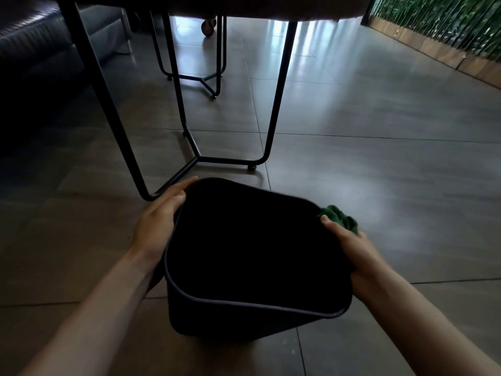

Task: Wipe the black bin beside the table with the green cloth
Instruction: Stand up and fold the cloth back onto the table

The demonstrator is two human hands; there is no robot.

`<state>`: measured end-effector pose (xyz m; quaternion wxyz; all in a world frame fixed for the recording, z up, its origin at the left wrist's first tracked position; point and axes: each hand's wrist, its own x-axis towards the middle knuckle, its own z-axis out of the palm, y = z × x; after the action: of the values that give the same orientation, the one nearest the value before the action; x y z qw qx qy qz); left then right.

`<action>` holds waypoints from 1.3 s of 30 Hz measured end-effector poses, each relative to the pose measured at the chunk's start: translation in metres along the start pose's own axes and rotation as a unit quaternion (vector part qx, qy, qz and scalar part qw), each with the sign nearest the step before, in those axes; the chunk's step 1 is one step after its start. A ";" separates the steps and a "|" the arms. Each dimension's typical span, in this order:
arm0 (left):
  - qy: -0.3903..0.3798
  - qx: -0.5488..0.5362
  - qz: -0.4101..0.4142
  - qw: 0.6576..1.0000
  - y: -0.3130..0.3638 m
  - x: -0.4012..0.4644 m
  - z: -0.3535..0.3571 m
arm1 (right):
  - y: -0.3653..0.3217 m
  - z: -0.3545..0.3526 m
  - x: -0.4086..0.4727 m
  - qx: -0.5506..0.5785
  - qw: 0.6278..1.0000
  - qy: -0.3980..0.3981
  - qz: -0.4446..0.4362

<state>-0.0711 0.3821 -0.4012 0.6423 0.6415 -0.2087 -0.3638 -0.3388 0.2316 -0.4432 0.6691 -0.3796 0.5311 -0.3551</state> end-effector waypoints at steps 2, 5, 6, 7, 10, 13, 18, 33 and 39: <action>0.002 -0.016 -0.018 1.000 -0.008 0.002 0.005 | -0.010 -0.003 0.001 -0.011 1.000 0.007 -0.025; -0.006 -0.022 -0.051 0.998 -0.022 0.005 0.014 | -0.016 -0.007 0.004 -0.038 0.997 0.030 -0.062; -0.008 -0.016 -0.057 0.998 -0.027 0.005 0.017 | -0.015 -0.008 0.005 -0.049 0.995 0.036 -0.074; -0.010 -0.008 -0.059 0.998 -0.031 0.005 0.019 | -0.014 -0.010 0.005 -0.060 0.994 0.040 -0.084; -0.004 0.021 -0.043 0.999 -0.039 0.005 0.025 | -0.010 -0.010 0.009 -0.090 0.988 0.059 -0.107; 0.003 0.072 -0.011 0.997 -0.041 0.006 0.027 | -0.007 -0.008 0.014 -0.149 0.978 0.073 -0.130; 0.015 0.137 0.042 0.990 -0.040 0.009 0.027 | -0.008 -0.006 0.018 -0.262 0.949 0.097 -0.144; 0.068 0.080 0.057 0.993 0.053 -0.051 0.102 | -0.156 0.002 -0.076 0.093 0.993 -0.032 -0.071; -0.158 -0.292 -0.180 0.926 0.109 -0.099 0.173 | -0.181 0.030 -0.124 0.211 0.932 -0.296 -0.004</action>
<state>-0.2409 0.3286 -0.2599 0.6834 0.3867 -0.0731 -0.6149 -0.3453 0.2610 -0.2235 0.8594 -0.3193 0.2203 -0.3331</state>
